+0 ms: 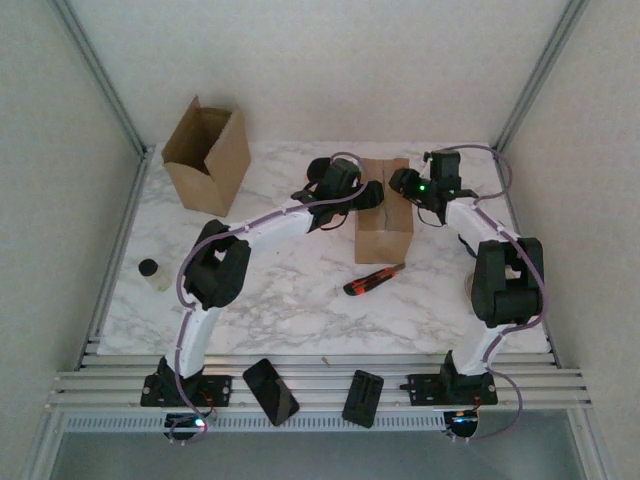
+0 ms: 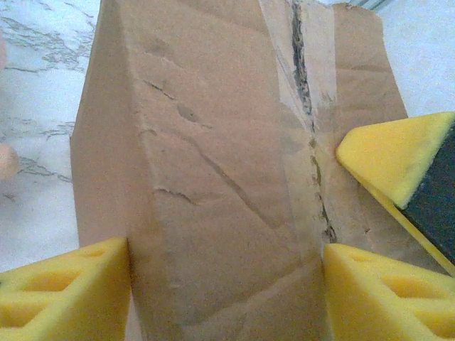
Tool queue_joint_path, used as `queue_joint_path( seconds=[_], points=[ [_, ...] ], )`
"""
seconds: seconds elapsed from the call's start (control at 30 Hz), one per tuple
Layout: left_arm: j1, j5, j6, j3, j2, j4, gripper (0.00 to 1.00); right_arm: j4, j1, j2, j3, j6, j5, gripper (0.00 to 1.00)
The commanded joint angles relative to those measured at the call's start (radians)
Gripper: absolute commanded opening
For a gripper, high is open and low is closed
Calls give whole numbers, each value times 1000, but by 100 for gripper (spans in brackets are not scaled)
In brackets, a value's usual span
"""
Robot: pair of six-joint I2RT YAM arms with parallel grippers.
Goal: Unpack the express box
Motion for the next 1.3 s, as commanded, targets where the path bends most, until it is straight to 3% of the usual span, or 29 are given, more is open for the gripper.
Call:
queue_joint_path(
  seconds=[0.0,0.8,1.07,1.27],
  points=[
    [-70,155,-27,31,51,123,66,-93,156,-8,-33,51,-205,52],
    [-233,90,40,46,-249,44,70,-152,474,-169,116,112,-63,55],
    [-278,-48,32,-118,-449,10,71,-153,602,-88,212,118,-63,56],
    [-299,-155,-21,-368,-664,58,71,-181,707,58,365,109,-91,56]
  ],
)
